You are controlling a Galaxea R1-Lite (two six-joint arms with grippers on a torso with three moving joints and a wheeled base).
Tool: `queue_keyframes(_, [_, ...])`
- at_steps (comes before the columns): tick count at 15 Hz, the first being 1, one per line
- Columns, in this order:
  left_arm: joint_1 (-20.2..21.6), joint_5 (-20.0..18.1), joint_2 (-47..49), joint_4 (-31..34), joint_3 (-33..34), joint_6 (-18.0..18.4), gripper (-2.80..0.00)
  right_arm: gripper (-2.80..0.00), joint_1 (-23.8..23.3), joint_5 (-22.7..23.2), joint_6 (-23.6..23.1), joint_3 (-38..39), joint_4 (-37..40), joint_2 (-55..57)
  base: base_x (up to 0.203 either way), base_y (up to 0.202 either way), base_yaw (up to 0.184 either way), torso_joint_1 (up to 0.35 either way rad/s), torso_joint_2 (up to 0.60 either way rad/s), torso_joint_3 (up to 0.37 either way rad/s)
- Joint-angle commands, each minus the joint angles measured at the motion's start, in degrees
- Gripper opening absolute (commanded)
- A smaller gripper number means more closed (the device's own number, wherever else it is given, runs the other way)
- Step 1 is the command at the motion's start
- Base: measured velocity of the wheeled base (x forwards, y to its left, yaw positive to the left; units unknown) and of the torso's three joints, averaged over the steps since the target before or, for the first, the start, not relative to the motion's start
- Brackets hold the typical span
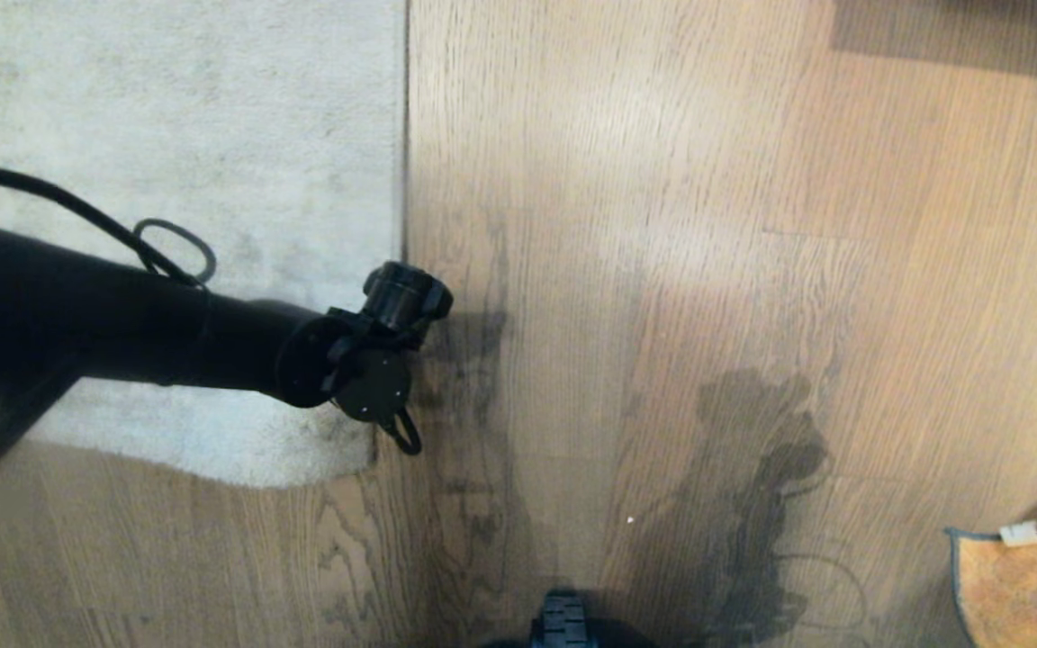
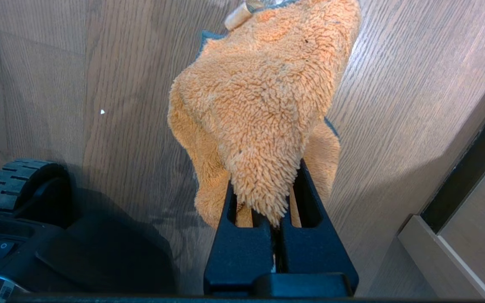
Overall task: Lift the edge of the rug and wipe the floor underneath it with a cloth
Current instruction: Lift up the carpet
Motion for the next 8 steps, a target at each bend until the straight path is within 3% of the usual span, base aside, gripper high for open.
queue_keyframes(1, [0.81, 0.73, -1.69, 0.33, 0.11, 0.28, 0.00, -2.80, 0.02, 0.06, -0.12, 0.00, 0.00, 0.07, 0.000, 0.000, 0.000, 0.000, 0.00, 0.000])
queue_keyframes(8, [1.96, 1.12, -5.06, 0.19, -0.38, 0.38, 0.00, -2.80, 0.02, 0.06, -0.14, 0.00, 0.00, 0.07, 0.000, 0.000, 0.000, 0.000, 0.00, 0.000])
